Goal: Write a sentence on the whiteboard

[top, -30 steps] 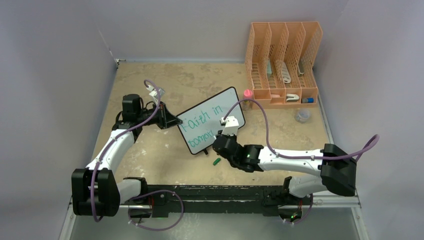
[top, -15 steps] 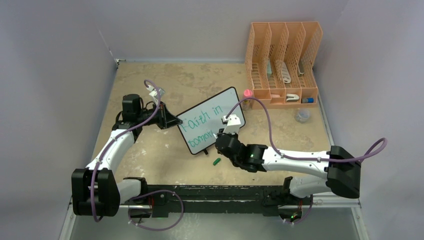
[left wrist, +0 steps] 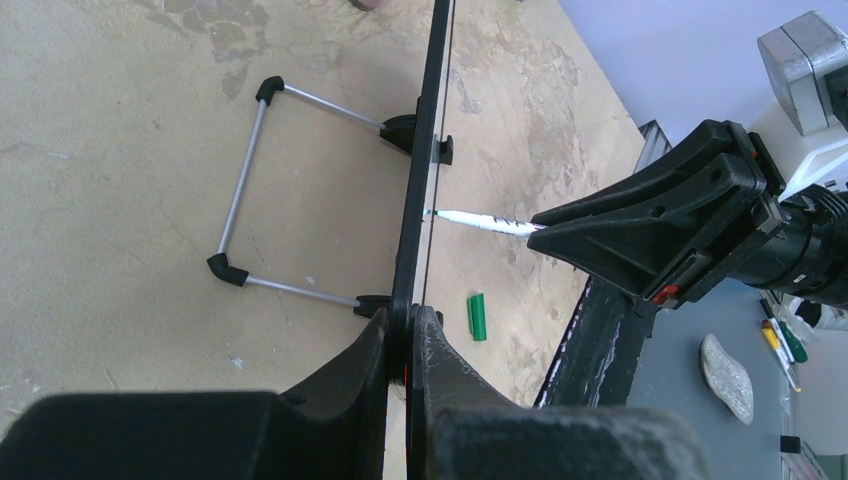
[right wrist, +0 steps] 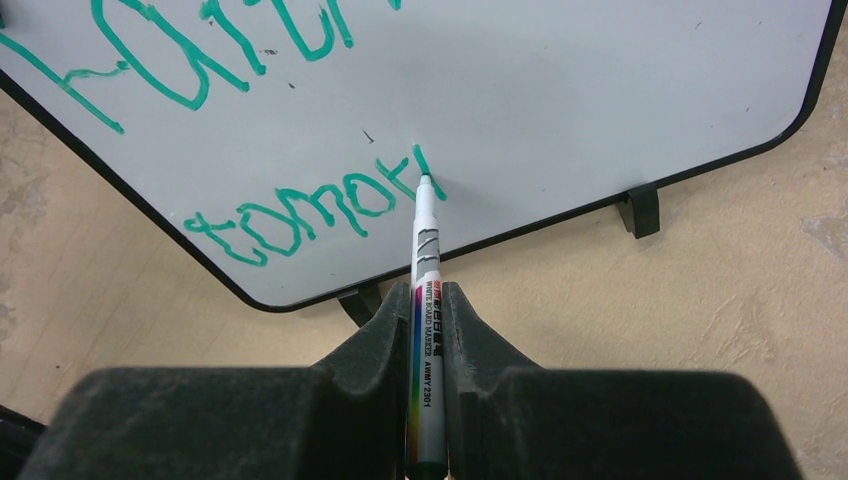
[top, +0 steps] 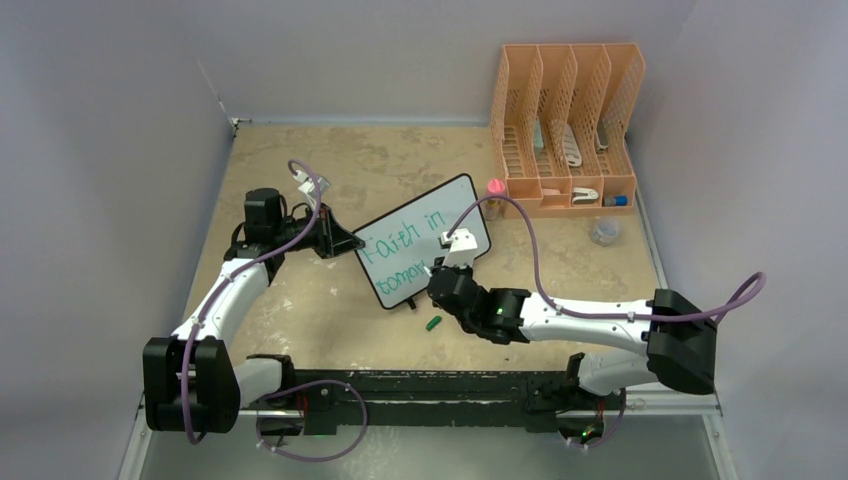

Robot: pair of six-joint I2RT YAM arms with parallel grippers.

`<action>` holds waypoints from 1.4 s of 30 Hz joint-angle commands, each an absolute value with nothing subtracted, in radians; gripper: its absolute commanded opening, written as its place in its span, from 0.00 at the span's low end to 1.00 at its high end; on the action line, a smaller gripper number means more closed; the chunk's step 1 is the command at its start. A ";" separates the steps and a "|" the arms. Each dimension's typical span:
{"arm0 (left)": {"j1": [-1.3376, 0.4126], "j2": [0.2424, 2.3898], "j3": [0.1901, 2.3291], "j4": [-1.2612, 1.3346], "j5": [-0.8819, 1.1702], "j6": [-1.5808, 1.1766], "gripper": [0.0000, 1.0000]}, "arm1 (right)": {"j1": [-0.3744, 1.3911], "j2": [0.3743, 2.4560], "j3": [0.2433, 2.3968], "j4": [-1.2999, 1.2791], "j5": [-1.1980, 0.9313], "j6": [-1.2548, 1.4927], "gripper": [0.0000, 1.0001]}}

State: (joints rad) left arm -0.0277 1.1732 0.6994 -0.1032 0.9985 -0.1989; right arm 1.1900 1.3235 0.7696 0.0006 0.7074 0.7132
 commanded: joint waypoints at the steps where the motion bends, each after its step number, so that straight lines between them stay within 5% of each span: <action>1: -0.038 1.173 0.714 -0.155 0.948 -0.174 0.00 | 1.183 1.335 0.818 0.038 0.731 0.696 0.00; 42: -0.040 1.173 0.713 -0.155 0.953 -0.174 0.00 | 1.168 1.316 0.819 0.057 0.778 0.695 0.00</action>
